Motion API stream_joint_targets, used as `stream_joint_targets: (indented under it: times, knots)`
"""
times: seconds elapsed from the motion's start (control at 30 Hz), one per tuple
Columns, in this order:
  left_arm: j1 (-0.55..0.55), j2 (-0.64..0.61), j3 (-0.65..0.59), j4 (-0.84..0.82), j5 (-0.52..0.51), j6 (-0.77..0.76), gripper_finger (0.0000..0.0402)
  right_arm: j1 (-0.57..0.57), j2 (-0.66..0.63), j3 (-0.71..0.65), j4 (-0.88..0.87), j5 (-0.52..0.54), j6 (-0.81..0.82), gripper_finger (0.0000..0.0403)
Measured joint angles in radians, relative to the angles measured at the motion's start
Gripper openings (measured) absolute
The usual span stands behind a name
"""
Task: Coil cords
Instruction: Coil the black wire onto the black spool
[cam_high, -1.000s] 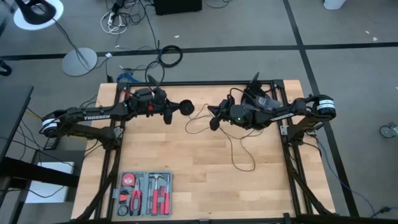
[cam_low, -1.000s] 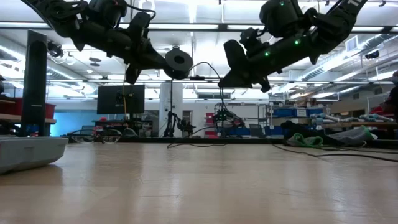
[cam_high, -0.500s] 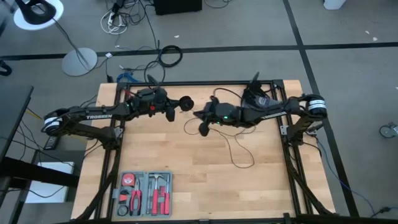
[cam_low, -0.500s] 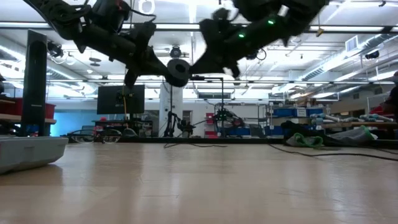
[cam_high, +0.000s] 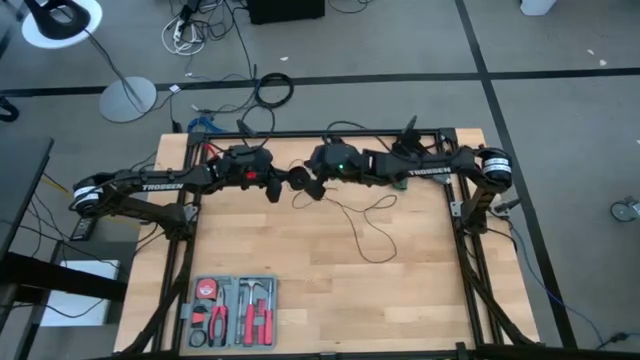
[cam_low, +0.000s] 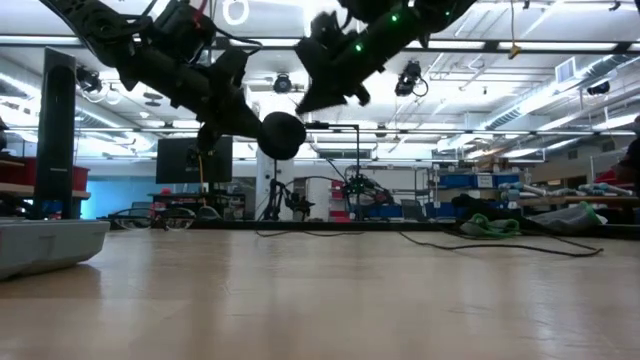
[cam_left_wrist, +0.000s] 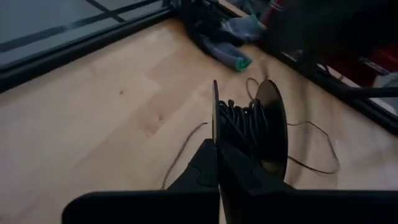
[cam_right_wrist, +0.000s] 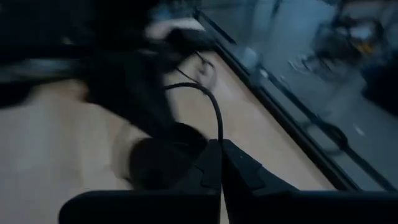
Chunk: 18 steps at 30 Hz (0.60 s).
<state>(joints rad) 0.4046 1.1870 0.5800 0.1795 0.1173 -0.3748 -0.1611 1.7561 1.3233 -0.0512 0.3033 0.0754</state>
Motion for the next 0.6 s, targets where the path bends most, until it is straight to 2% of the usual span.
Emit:
stream_joint_targets:
  times: [0.17, 0.4, 0.6]
  knots:
    - [0.000, 0.000, 0.000, 0.006, 0.009, 0.004, 0.0000, -0.021, 0.000, 0.001, -0.193, 0.089, 0.106, 0.0000]
    - [0.002, 0.000, 0.000, 0.113, 0.002, 0.018, 0.0000, 0.031, 0.007, 0.001, -0.306, 0.089, 0.161, 0.0000]
    - [0.018, 0.000, 0.000, 0.175, -0.021, -0.004, 0.0000, 0.076, 0.026, -0.047, -0.207, 0.080, 0.187, 0.0000]
